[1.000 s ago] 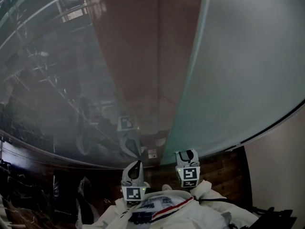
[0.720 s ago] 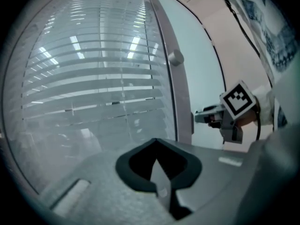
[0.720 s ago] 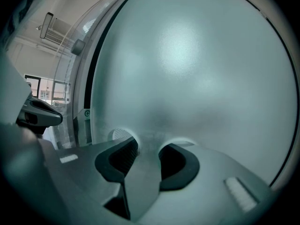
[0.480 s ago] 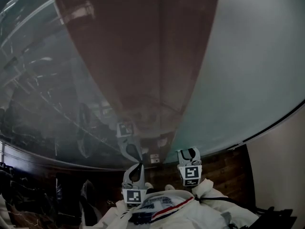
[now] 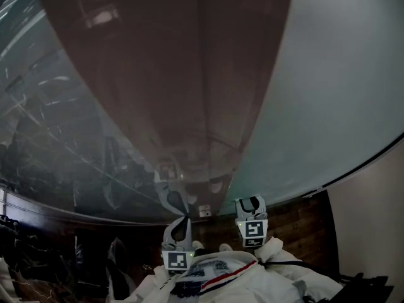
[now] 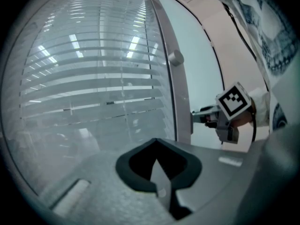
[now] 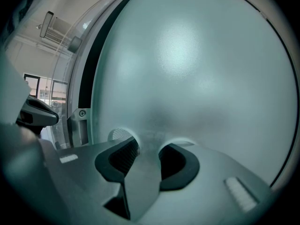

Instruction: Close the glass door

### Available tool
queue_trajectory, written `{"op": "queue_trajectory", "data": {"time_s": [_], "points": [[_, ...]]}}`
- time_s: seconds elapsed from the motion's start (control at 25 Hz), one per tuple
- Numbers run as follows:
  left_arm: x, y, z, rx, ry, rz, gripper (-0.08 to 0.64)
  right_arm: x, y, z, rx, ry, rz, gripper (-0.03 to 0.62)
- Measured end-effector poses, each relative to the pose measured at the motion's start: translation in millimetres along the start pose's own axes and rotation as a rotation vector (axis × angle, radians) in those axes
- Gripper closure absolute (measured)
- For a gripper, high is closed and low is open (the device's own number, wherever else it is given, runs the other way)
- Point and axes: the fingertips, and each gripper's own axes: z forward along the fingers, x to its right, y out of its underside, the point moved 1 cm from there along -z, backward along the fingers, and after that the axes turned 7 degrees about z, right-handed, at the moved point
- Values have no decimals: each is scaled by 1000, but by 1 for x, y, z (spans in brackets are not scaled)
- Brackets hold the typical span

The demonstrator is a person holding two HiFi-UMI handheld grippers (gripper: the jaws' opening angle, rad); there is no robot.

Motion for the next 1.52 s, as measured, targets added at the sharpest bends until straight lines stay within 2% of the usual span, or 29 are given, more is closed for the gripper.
{"op": "queue_trajectory", "data": {"time_s": [0.12, 0.28, 0.52, 0.84, 1.04, 1.24, 1.52], "points": [[0, 9, 1, -15, 3, 44, 558, 1, 0, 2, -1, -1, 0, 456], [-1, 1, 2, -3, 1, -5, 558, 0, 2, 3, -1, -1, 1, 456], [0, 2, 0, -12, 19, 0, 558, -1, 3, 1, -3, 8, 4, 454], [4, -2, 1, 2, 99, 2, 558, 6, 0, -3, 19, 33, 29, 454], [8, -2, 3, 37, 147, 28, 558, 24, 3, -18, 13, 130, 95, 419], [22, 9, -4, 45, 221, 5, 558, 33, 13, -64, 4, 225, 111, 389], [37, 27, -7, 71, 270, -2, 558, 29, 14, -115, 33, 310, 138, 420]]}}
